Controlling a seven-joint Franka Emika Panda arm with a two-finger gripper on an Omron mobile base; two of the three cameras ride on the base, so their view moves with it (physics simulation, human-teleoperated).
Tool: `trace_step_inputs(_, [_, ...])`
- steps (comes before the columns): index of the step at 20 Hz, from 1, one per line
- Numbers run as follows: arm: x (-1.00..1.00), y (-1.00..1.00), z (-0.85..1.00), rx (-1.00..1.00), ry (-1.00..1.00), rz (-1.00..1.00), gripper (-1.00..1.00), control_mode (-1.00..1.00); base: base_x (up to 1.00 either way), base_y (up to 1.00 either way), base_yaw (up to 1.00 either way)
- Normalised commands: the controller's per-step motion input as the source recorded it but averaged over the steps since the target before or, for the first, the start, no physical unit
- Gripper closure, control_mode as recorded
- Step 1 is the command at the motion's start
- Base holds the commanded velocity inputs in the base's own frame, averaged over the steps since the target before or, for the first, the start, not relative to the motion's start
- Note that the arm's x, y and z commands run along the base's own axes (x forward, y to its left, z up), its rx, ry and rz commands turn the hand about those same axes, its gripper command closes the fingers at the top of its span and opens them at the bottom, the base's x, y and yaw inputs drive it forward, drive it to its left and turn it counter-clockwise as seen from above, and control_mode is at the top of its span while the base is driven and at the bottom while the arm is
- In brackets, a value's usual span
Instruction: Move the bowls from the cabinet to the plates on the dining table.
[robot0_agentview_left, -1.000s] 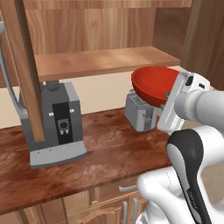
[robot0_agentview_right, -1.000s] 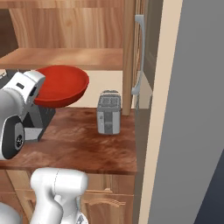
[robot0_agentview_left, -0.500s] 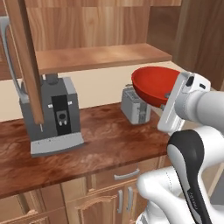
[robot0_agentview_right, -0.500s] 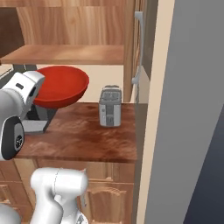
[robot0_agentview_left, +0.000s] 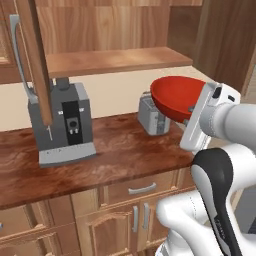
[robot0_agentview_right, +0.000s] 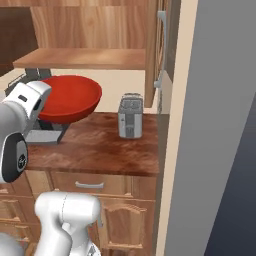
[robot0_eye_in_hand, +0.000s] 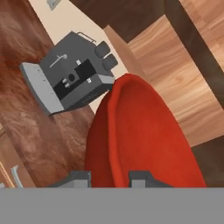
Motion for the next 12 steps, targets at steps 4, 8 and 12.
trace_step_inputs(4, [0.00, 0.00, 0.00, 0.00, 0.00, 0.00, 1.00, 1.00, -0.49, 0.29, 0.30])
trace_step_inputs(8, [0.00, 0.00, 0.00, 0.00, 0.00, 0.00, 1.00, 1.00, -0.47, 0.07, 0.39])
trace_step_inputs(12, [0.00, 0.00, 0.00, 0.00, 0.00, 0.00, 1.00, 1.00, -0.60, 0.00, 0.40])
